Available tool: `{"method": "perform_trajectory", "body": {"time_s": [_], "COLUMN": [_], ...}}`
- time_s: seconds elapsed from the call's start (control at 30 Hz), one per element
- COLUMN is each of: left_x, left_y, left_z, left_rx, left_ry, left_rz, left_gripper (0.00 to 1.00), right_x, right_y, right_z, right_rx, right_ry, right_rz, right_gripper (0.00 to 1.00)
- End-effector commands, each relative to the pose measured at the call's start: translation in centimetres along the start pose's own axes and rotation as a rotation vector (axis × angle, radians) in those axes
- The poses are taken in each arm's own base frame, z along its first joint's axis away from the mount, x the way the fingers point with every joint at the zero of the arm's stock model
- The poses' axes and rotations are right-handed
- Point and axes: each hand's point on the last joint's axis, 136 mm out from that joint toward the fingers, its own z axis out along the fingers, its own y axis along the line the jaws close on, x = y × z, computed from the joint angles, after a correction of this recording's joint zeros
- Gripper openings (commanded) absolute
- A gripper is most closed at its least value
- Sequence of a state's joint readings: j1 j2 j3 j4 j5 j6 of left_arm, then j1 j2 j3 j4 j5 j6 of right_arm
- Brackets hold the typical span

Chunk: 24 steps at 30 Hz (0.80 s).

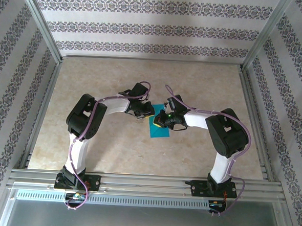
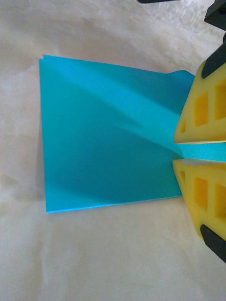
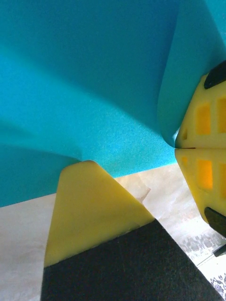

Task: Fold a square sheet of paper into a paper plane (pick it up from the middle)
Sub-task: Fold the triangle a second time at the center of the table.

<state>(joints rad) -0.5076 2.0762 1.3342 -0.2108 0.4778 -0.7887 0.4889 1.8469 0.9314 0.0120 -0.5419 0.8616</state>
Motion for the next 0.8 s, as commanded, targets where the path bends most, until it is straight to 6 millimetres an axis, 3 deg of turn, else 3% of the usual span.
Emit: {"method": "perform_trajectory", "body": {"time_s": [0.0, 0.77], "left_x": [1.15, 1.25], "left_y": [2.6, 2.53], "left_z": [0.8, 0.9], "left_rx": [-0.075, -0.067], "left_ry": [0.041, 0.046], "left_rz": [-0.035, -0.035], "left_gripper": [0.18, 0.18], "right_x": [-0.13, -0.21], "right_y": [-0.93, -0.42], "right_z": [0.37, 0.66], "right_rx": [0.027, 0.004], "right_ry": [-0.01, 0.004], "right_rz": [0.015, 0.006], "right_gripper": [0.04, 0.04]}}
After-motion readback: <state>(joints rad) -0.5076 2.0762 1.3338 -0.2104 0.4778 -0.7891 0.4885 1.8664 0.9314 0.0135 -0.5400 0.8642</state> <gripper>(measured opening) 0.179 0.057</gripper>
